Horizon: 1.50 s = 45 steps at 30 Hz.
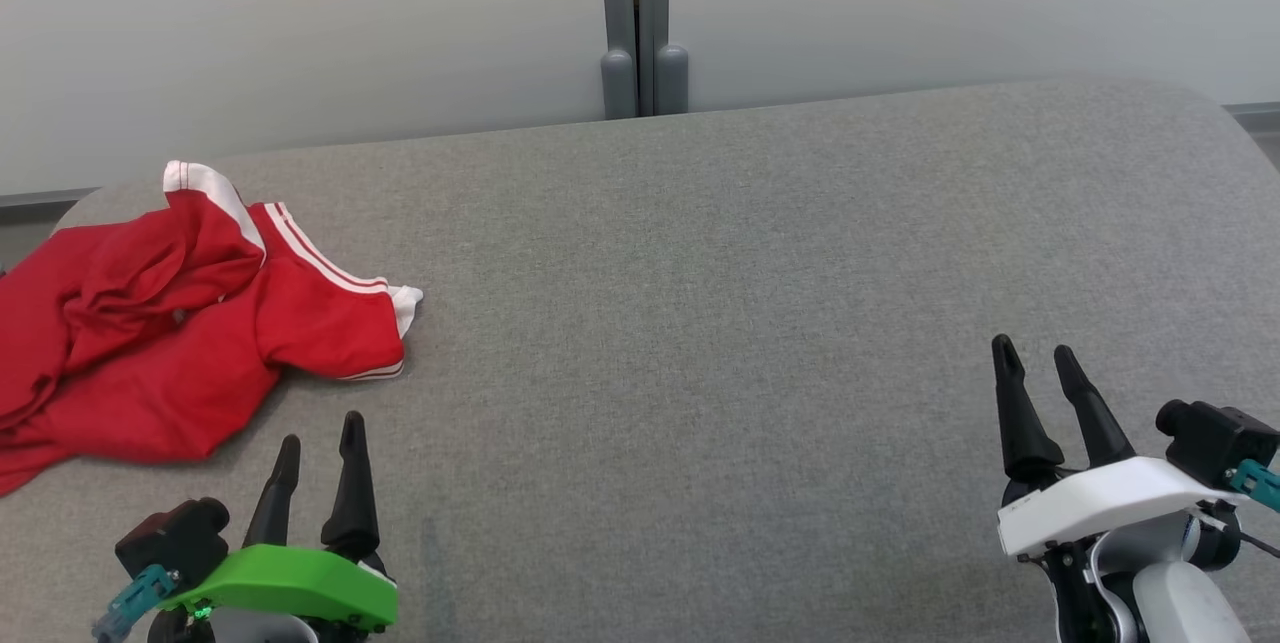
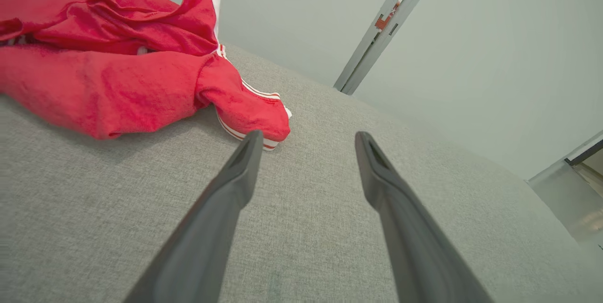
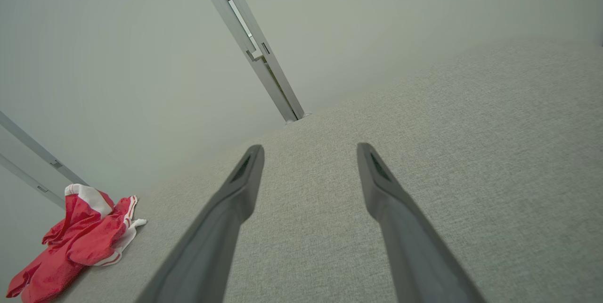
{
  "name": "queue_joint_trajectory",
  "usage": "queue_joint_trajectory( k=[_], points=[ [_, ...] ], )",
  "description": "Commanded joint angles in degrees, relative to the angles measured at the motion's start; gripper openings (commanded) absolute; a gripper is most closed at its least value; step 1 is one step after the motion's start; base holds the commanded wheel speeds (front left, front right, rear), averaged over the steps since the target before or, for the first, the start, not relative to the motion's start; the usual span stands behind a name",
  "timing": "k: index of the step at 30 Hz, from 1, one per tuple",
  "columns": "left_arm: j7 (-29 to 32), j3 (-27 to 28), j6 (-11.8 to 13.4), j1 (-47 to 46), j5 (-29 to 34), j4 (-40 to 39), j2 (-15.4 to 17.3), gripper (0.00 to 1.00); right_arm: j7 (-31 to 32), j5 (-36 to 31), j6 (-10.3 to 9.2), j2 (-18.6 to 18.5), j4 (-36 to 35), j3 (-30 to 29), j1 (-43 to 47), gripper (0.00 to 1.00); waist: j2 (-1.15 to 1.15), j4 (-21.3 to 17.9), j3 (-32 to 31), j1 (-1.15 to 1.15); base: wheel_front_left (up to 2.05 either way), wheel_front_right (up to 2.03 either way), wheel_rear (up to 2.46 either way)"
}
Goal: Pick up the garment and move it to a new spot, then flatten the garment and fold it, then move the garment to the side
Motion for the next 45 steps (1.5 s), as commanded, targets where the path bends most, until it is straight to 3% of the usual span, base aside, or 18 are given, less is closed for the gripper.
queue_joint_trajectory(
  k=[1, 26, 45],
  points=[
    [-0.65, -0.2, 0.35, 0.15, 1.83, -0.78, 0.82, 1.0, -0.67, -2.05, 0.03, -0.49, -0.5, 0.3, -0.5, 1.0, 0.0, -0.02, 0.01, 0.0, 0.0, 0.0, 0.0],
    [-4.54, -0.93, 1.56, 1.96, 17.26, -1.1, 1.53, 1.0, -4.53, -16.33, 0.03, 0.15, 0.4, -0.41, 0.57, 1.0, 0.0, -0.08, 0.06, 0.0, 0.0, 0.0, 0.0],
    [-6.77, 0.25, -1.02, 2.86, 24.69, 0.42, 0.52, 1.0, -6.72, -21.62, 0.03, 0.74, 2.77, -2.23, 1.81, 1.0, 0.0, -0.3, -0.07, 0.0, 0.0, 0.0, 0.0]
  ],
)
